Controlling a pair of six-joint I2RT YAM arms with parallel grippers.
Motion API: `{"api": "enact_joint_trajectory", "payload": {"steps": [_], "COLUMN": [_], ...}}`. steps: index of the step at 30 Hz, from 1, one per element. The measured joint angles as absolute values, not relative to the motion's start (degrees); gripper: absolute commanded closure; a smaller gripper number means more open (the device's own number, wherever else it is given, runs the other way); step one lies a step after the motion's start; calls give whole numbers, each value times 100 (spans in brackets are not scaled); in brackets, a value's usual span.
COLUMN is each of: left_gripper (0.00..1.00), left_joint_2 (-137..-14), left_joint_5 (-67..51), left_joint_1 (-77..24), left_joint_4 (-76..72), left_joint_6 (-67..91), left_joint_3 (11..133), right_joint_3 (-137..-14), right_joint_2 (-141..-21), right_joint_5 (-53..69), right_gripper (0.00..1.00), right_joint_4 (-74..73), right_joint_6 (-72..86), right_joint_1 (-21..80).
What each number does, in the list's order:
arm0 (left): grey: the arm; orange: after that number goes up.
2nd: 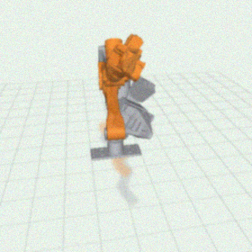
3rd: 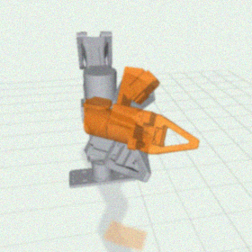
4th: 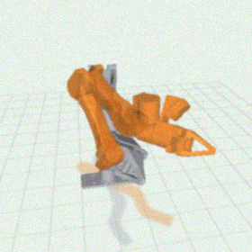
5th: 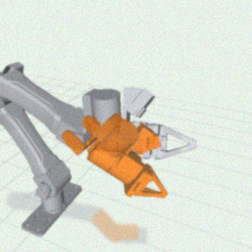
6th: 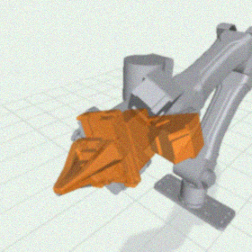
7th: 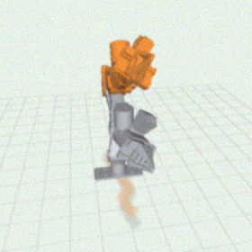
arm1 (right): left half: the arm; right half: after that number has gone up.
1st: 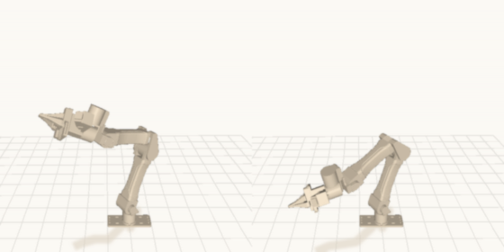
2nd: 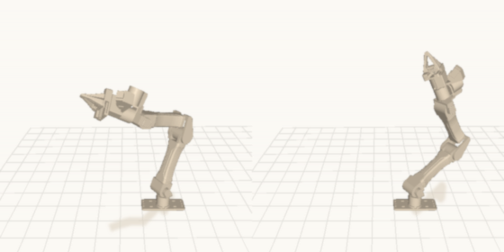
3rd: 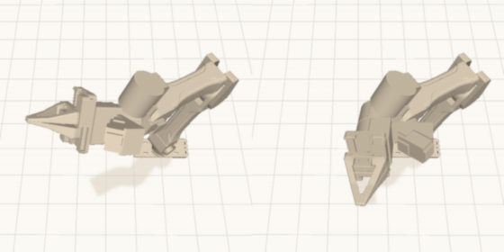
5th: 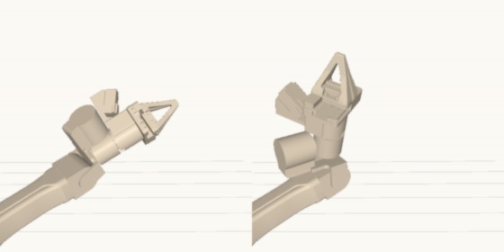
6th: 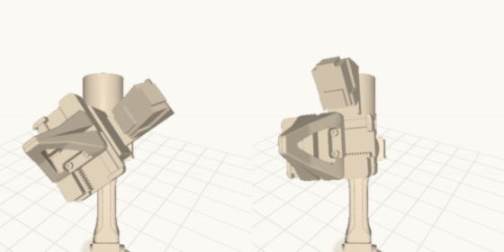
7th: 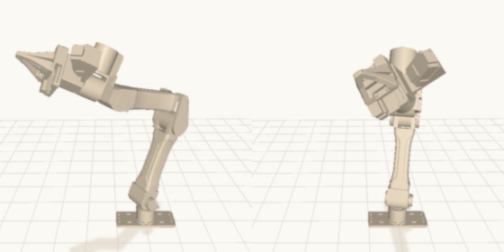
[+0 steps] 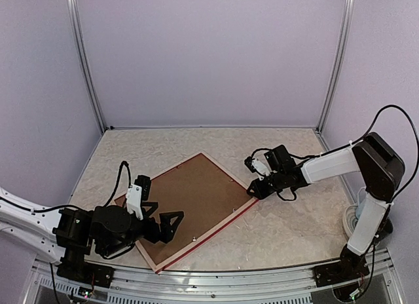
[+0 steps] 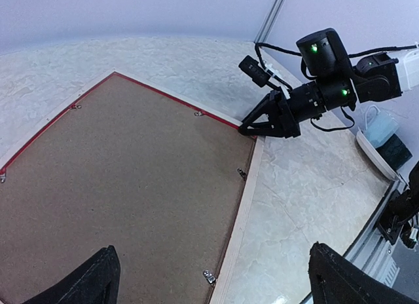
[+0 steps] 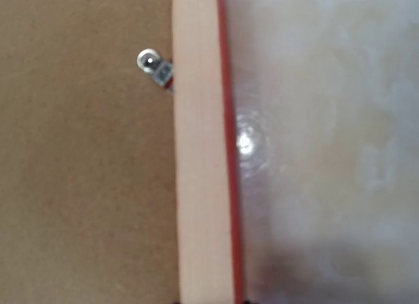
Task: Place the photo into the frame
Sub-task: Pick up the photo frame from the center of the board.
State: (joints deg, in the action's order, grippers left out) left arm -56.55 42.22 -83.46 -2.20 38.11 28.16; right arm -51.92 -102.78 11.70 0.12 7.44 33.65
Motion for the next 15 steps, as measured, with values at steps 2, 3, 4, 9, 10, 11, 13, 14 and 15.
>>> {"api": "enact_joint_trajectory", "payload": {"steps": [2, 3, 4, 9, 10, 11, 13, 14, 15], "left_gripper": [1, 1, 1, 1, 1, 1, 1, 1, 1], "left_joint_2": [-5655, -5655, -5655, -5636, -5618, -5601, -5566, -5561, -5561], "left_joint_5": [4222, 4222, 4224, 4252, 4268, 4281, 4305, 4309, 4309], "left_joint_1": [-8346, -8346, -8346, -8346, -8346, -8346, -8346, -8344, -8335], "left_joint_4": [-220, -220, -220, -209, -207, -207, -204, -207, -207], "left_joint_6": [3828, 3837, 3846, 3911, 3927, 3942, 3970, 3970, 3966], "left_joint_3": [2816, 2816, 2816, 2814, 2814, 2814, 2814, 2816, 2816], "right_joint_3": [-5192, -5190, -5190, -5111, -5096, -5087, -5070, -5070, -5070], "right_joint_2": [-10278, -10276, -10274, -10119, -10040, -9946, -9699, -9553, -9406], "right_joint_5": [1144, 1135, 1127, 1017, 963, 891, 749, 670, 589], "right_gripper": [100, 100, 100, 100, 100, 100, 100, 100, 100], "right_joint_4": [25, 27, 27, -75, -158, -268, -475, -580, -672], "right_joint_6": [762, 764, 766, 792, 799, 801, 808, 810, 812], "right_joint_1": [3367, 3367, 3367, 3371, 3376, 3391, 3428, 3454, 3479]}}
